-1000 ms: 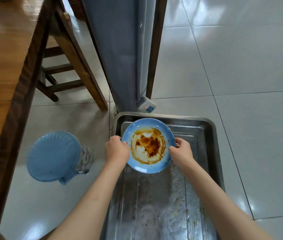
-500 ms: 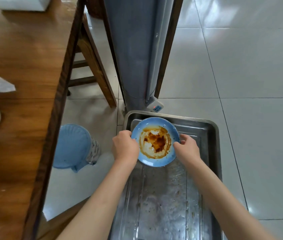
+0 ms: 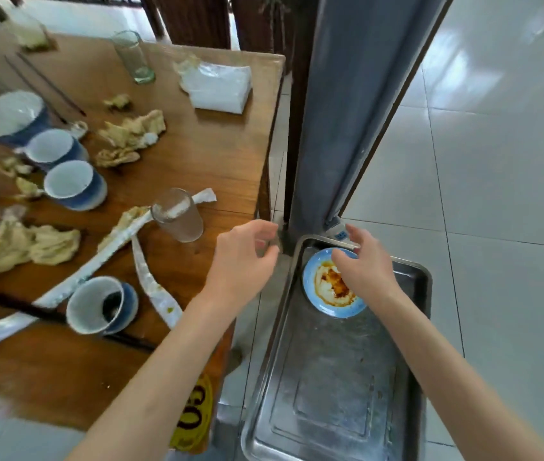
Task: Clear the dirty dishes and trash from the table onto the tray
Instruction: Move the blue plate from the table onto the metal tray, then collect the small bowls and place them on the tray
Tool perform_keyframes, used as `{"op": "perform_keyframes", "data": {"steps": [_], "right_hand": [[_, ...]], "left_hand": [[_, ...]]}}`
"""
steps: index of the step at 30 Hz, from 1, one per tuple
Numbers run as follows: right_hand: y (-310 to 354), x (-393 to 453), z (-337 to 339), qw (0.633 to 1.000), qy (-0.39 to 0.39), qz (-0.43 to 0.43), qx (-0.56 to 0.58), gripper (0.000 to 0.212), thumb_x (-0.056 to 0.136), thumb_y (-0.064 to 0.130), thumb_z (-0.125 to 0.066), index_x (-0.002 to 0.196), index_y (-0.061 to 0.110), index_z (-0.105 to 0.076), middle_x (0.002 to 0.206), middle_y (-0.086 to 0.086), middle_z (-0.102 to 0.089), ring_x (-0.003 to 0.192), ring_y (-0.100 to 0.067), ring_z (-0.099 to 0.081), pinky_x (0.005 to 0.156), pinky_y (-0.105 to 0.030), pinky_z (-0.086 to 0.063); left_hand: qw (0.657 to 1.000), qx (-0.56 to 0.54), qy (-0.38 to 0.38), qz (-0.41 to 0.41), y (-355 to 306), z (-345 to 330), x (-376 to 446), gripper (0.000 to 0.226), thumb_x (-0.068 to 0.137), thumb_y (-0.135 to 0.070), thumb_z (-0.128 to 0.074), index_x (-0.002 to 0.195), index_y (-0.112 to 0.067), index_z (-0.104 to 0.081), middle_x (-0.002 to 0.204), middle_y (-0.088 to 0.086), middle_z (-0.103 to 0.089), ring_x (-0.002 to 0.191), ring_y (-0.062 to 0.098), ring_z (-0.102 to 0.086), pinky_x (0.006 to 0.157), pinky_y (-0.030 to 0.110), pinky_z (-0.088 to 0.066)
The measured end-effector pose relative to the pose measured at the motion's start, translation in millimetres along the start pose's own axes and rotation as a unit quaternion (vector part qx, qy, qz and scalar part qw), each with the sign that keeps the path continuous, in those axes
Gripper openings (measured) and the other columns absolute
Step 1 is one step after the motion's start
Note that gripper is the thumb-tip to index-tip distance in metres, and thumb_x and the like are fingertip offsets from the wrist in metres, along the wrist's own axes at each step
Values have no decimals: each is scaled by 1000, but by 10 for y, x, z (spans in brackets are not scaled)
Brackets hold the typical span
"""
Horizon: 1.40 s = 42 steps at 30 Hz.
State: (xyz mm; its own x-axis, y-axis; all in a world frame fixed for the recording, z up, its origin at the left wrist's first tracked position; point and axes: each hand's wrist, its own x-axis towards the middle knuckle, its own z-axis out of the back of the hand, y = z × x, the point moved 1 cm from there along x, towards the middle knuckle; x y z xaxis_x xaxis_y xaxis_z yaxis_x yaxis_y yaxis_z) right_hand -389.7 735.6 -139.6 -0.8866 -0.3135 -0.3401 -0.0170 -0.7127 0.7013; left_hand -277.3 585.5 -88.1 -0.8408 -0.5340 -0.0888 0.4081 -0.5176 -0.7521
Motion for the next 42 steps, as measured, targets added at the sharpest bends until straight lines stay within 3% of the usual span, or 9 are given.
{"op": "perform_keyframes", "data": {"steps": [5, 11, 17, 22, 28, 31, 34, 42], "right_hand": [[636, -452, -56, 998, 3, 65, -22, 60, 87, 21, -61, 142, 22, -36, 139, -1, -47, 117, -16, -49, 99, -33, -41], [1247, -954, -400, 995, -11, 96, -11, 63, 86, 20, -62, 143, 18, -35, 143, -1, -43, 129, -19, -42, 105, -34, -35], [1616, -1275, -847, 995, -8, 96, -24, 64, 87, 22, -62, 144, 20, -32, 144, -2, -41, 132, -17, -38, 104, -30, -34], [1722, -1431, -1038, 995, -7, 83, -62, 65, 86, 21, -63, 144, 18, -33, 144, -2, -42, 132, -17, -38, 103, -27, -33], [1692, -1482, -1105, 995, -1, 72, -68, 65, 85, 18, -62, 144, 19, -33, 144, -2, -42, 132, -17, -37, 103, -27, -32], [1638, -1534, -1133, 996, 7, 64, -68, 66, 85, 17, -63, 144, 19, -33, 144, -1, -41, 132, -16, -37, 103, -26, -32], [1606, -1565, -1144, 996, 5, 65, -69, 66, 85, 17, -63, 144, 20, -33, 144, 0, -41, 132, -15, -37, 101, -25, -31], [1654, -1626, -1271, 997, -21, 52, -58, 64, 86, 19, -65, 142, 23, -36, 142, 2, -43, 131, -14, -40, 101, -26, -35]], "left_hand": [[1000, 11, -18, -19, 68, 800, -175, 36, 82, -15, -70, 117, -19, -64, 108, -7, -67, 100, 4, -61, 90, 23, -50], [997, 52, -12, -52, 370, 1643, -305, 38, 78, -14, -72, 114, -22, -66, 107, -9, -68, 95, -1, -58, 84, 8, -40], [994, 95, 39, -24, 867, 2190, -447, 43, 77, -17, -74, 117, -25, -63, 113, -10, -65, 101, 5, -57, 86, 18, -44], [986, 117, 117, -6, 1228, 2239, -617, 55, 74, -29, -77, 125, -28, -57, 123, -9, -61, 113, 6, -53, 90, 16, -40], [972, 132, 196, 4, 1420, 2089, -683, 104, 53, -54, -83, 141, -28, -37, 141, -8, -44, 128, 11, -40, 102, 27, -37], [967, 150, 206, -4, 1434, 1982, -698, 114, 46, -59, -83, 143, -26, -32, 142, -7, -41, 130, 12, -37, 103, 28, -35], [974, 126, 186, -8, 1422, 1871, -682, 113, 46, -59, -83, 141, -26, -32, 140, -9, -41, 128, 12, -37, 102, 28, -35], [982, 95, 148, -66, 1469, 1775, -677, 83, 58, -43, -82, 131, -26, -45, 127, -10, -50, 116, 9, -45, 93, 16, -34]]}}
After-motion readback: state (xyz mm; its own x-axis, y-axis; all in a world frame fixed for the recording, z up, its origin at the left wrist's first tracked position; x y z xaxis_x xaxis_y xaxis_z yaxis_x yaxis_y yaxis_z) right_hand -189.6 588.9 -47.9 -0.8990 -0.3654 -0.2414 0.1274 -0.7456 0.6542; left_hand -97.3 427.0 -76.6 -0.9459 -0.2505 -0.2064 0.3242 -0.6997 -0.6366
